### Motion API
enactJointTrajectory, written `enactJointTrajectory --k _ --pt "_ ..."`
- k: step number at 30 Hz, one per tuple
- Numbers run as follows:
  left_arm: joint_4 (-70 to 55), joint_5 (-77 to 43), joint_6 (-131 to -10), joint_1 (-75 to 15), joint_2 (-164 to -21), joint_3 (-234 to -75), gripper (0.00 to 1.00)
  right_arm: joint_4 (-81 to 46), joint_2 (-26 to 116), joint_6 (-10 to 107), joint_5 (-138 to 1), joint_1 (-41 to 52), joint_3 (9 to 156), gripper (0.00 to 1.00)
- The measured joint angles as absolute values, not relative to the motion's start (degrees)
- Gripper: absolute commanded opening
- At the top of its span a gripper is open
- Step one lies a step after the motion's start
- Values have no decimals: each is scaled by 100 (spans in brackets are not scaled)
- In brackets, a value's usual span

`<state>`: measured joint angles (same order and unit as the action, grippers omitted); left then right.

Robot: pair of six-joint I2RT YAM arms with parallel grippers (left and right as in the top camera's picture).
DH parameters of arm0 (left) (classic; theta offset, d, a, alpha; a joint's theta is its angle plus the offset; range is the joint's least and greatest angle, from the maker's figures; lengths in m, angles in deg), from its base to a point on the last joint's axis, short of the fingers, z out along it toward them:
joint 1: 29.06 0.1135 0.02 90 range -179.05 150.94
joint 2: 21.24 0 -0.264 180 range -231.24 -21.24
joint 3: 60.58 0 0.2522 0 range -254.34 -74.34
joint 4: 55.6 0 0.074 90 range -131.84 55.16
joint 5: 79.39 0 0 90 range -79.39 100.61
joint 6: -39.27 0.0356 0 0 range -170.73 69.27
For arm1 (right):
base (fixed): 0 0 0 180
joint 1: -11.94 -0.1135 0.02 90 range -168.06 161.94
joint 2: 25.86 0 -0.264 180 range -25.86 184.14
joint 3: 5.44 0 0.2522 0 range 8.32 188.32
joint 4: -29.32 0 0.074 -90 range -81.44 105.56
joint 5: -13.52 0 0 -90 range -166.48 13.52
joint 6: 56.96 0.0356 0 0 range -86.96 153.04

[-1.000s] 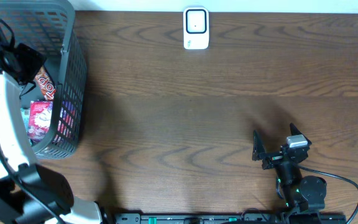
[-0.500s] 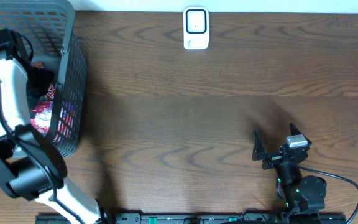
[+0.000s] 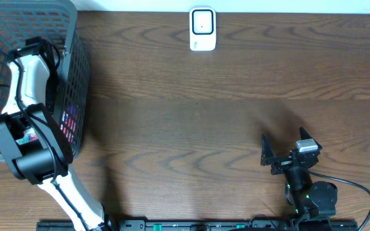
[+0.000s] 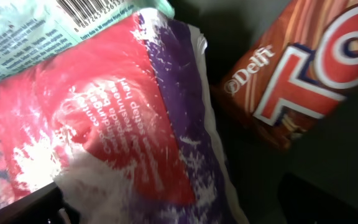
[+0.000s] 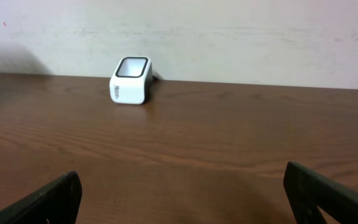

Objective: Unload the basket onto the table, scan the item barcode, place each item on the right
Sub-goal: 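Reach the left gripper into the basket and grasp the red-purple wipes pack, then lift the wipes pack out and place it on the table near the scanner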

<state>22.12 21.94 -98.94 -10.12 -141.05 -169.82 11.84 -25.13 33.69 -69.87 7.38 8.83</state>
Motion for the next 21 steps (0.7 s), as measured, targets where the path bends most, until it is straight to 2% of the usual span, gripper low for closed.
enactJointTrajectory --k 6,8,11,12,21 --pt "2380 2347 -9887 -1001 -14214 -16945 85 1181 -2513 3369 -6987 738 883 99" --pt "2455 2382 -9880 -1001 -14214 -16912 64 1184 -2513 3369 -6987 738 883 99" --pt "2466 2448 -9896 -998 -14214 -16805 19 1181 -2513 3369 -6987 738 883 99" --pt "2474 2452 -9900 -998 -14214 -16777 8 1181 -2513 3369 -6987 738 883 99" --pt "2962 2428 -9738 -929 -14210 -16954 7 1181 -2513 3369 -6987 738 883 99"
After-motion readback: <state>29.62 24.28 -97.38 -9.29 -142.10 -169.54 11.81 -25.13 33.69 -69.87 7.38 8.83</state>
